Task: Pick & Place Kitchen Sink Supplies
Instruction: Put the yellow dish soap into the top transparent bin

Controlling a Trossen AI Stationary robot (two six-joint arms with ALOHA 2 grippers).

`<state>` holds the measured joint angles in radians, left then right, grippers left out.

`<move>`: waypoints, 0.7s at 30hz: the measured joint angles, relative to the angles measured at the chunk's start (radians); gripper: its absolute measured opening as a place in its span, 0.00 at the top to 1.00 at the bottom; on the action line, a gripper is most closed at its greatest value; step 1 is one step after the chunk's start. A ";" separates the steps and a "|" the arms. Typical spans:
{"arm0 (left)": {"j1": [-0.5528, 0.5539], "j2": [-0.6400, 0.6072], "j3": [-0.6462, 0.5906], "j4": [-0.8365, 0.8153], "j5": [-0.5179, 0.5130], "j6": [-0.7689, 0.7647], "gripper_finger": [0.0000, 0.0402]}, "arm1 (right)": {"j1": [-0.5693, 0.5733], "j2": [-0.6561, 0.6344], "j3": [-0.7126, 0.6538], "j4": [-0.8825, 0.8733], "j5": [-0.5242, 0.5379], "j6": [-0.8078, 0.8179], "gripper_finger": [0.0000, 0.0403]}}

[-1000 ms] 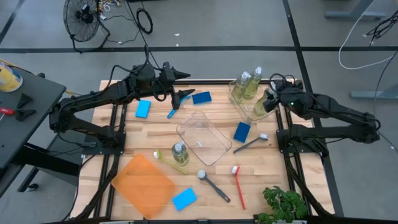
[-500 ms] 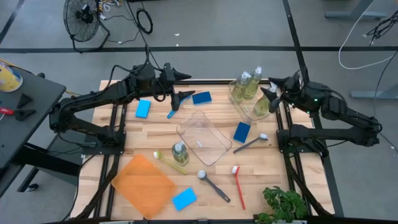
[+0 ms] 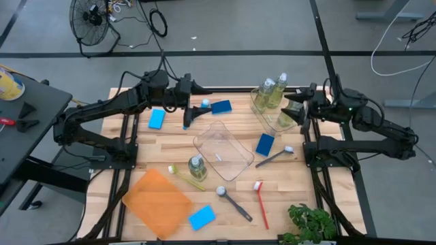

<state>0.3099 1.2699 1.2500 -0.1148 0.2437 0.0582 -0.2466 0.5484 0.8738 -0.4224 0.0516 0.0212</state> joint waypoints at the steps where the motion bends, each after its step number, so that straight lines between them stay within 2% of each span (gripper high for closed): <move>1: 0.001 -0.004 0.000 -0.005 -0.002 0.001 0.20 | 0.004 0.000 0.000 -0.006 -0.001 0.000 0.33; 8: -0.001 -0.009 0.000 -0.041 -0.012 -0.002 0.20 | 0.035 0.000 0.000 -0.172 -0.033 0.006 0.33; 12: -0.023 -0.010 0.000 -0.075 0.014 -0.003 0.20 | 0.058 0.003 0.000 -0.197 -0.045 0.028 0.33; 21: -0.073 -0.132 0.000 -0.362 0.013 -0.002 0.20 | 0.104 0.029 0.000 -0.184 -0.043 0.035 0.33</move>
<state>0.2371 1.1374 1.2497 -0.4770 0.2564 0.0566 -0.1424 0.5778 0.8734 -0.6063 0.0082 0.0563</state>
